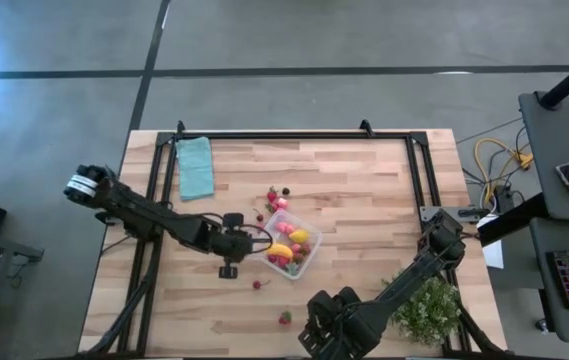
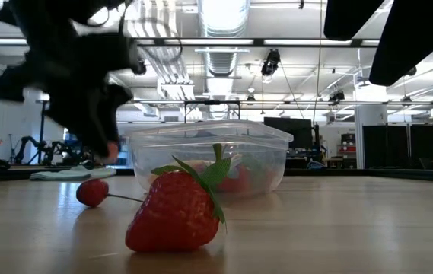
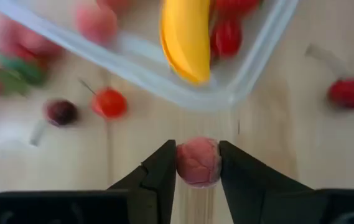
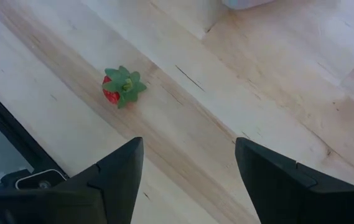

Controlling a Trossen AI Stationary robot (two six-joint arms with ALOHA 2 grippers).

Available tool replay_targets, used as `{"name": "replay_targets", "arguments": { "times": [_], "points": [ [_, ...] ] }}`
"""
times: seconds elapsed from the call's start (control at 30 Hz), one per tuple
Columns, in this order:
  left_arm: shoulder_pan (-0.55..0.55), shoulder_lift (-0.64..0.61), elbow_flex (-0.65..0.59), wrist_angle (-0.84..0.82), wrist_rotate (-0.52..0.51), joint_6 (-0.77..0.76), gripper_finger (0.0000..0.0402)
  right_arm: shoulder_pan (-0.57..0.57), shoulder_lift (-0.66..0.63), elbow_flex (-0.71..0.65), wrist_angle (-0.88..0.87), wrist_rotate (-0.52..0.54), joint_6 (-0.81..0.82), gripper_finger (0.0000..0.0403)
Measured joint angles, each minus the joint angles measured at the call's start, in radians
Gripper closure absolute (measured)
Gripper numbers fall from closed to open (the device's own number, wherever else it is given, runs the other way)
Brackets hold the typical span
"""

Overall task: Pick and placing Produce into tupperware
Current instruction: Put the pink peach into the transparent container, then put the red strawberry into the transparent container

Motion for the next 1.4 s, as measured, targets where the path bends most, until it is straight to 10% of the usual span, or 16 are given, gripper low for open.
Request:
{"name": "replay_targets", "arguments": {
  "times": [0.23, 0.63, 1.0, 1.4],
  "points": [
    [0.008, -0.175, 0.041, 0.072, -0.158, 0.029, 0.0308, -0.006, 0.000, 0.000, 0.001, -0.001, -0.006, 0.0156],
    [0.022, -0.038, 0.030, 0.296, 0.005, 0.112, 0.0304, -0.014, 0.000, 0.000, -0.023, -0.002, -0.005, 0.0156],
    [0.022, 0.011, 0.049, 0.319, 0.002, 0.070, 0.0177, -0.015, 0.000, 0.000, -0.008, -0.034, -0.013, 0.0156],
    [0.020, -0.145, 0.005, 0.066, -0.003, 0.067, 0.0134, -0.059, 0.027, -0.014, 0.144, -0.089, -0.625, 0.0156]
  ]
}}
